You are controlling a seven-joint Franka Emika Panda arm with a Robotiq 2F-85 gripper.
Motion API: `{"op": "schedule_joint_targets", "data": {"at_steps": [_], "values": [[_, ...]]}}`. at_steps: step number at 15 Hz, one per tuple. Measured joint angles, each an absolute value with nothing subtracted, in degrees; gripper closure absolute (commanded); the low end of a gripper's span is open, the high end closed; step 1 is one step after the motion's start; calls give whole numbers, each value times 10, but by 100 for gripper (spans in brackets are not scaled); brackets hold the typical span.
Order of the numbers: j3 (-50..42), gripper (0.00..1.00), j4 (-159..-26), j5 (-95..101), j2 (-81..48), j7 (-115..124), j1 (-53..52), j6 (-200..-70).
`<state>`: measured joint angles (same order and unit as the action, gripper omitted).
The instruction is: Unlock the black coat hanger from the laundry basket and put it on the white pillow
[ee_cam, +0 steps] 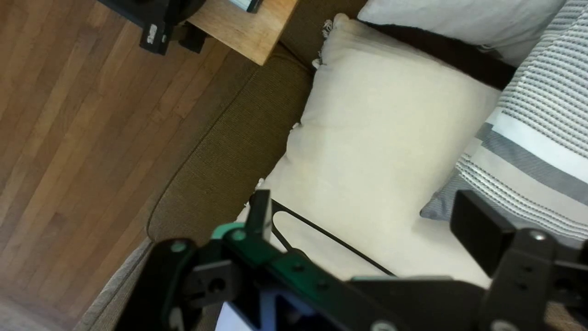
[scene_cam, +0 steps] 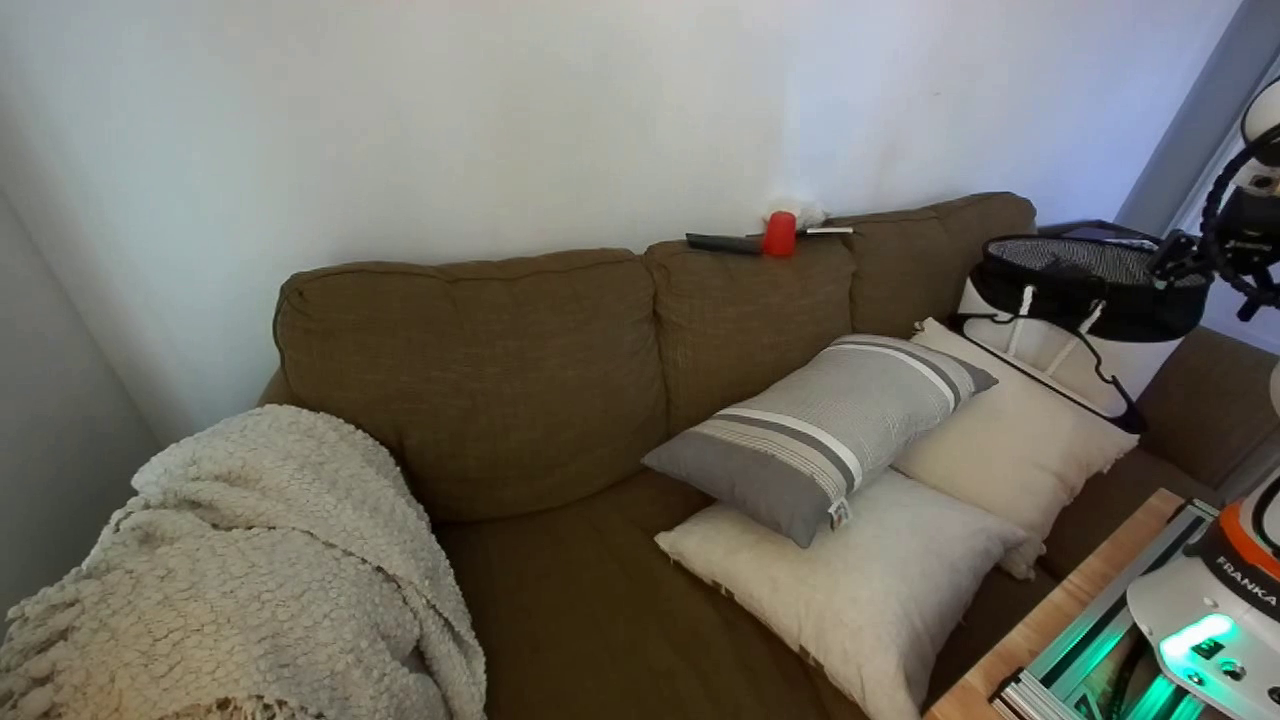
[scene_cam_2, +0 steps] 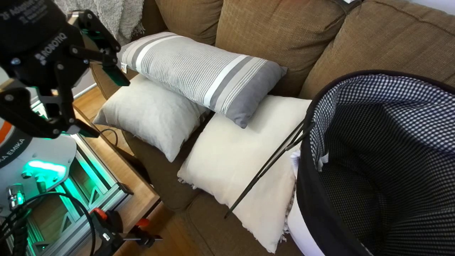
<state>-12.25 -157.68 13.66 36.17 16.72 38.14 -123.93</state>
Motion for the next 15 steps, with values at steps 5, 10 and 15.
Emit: {"op": "schedule_joint_targets", "data": {"at_steps": [5,10,15], "values": [[-122,0,-1575,136,362,178,383,-1251],[-133,0,-1571,147,329,180,407,-1432],[-147,0,-1512,142,195,128,422,-1553]]}}
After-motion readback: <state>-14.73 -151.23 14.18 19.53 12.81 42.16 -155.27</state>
